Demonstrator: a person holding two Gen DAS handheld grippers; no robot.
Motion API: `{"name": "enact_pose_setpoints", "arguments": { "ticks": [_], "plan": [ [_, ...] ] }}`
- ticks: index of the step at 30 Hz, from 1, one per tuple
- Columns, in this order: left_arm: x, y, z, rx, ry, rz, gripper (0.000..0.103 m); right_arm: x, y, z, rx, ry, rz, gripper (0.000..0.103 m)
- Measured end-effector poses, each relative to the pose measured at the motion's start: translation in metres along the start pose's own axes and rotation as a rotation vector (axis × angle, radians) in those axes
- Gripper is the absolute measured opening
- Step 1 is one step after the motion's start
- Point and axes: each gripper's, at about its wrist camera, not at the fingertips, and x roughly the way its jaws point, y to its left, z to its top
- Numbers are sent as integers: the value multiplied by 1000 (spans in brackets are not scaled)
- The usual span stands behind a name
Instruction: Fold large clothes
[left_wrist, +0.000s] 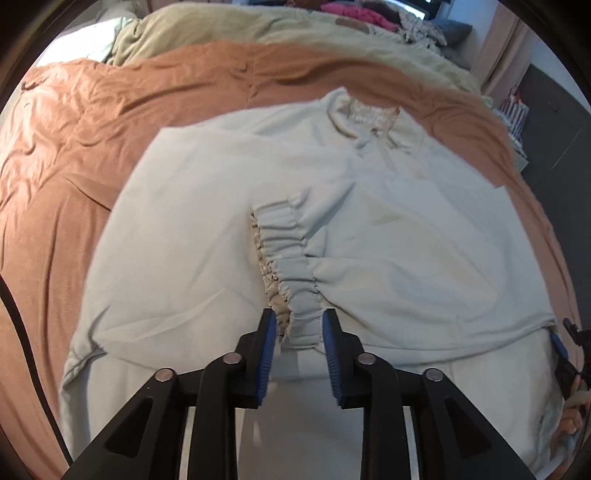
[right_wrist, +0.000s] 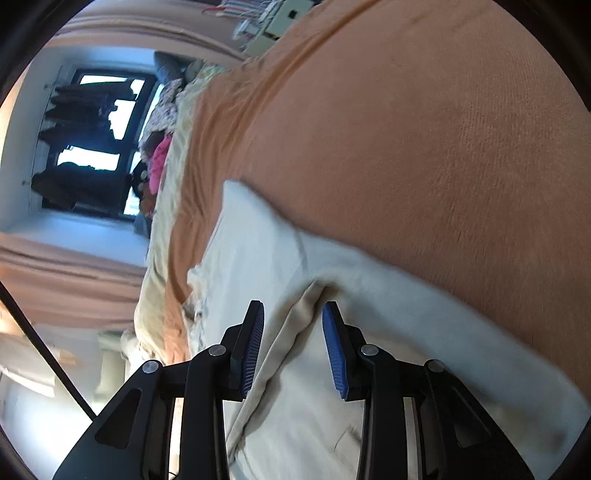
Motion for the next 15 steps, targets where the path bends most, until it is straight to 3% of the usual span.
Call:
{"name": "enact_pose_setpoints", "arguments": {
  "ticks": [2, 4, 8, 11, 15],
  "plan": [
    [-21, 5, -6, -7, -37, -7, 52, -6, 5, -5, -8, 8, -7, 44],
    [-39, 10, -13, -22, -72, -19, 57, -16, 7, -10, 0, 7, -4, 52],
    [-70, 30, -30, -51, -87, -40, 58, -30, 18, -20, -13, 12, 13, 53],
    [-93, 49, -45, -77, -103, -40, 58, -44, 26, -26, -58, 13, 15, 69],
    [-122, 71, -69, -113, -129, -52, 58, -63, 27, -32, -87, 5, 40, 71]
  ]
}}
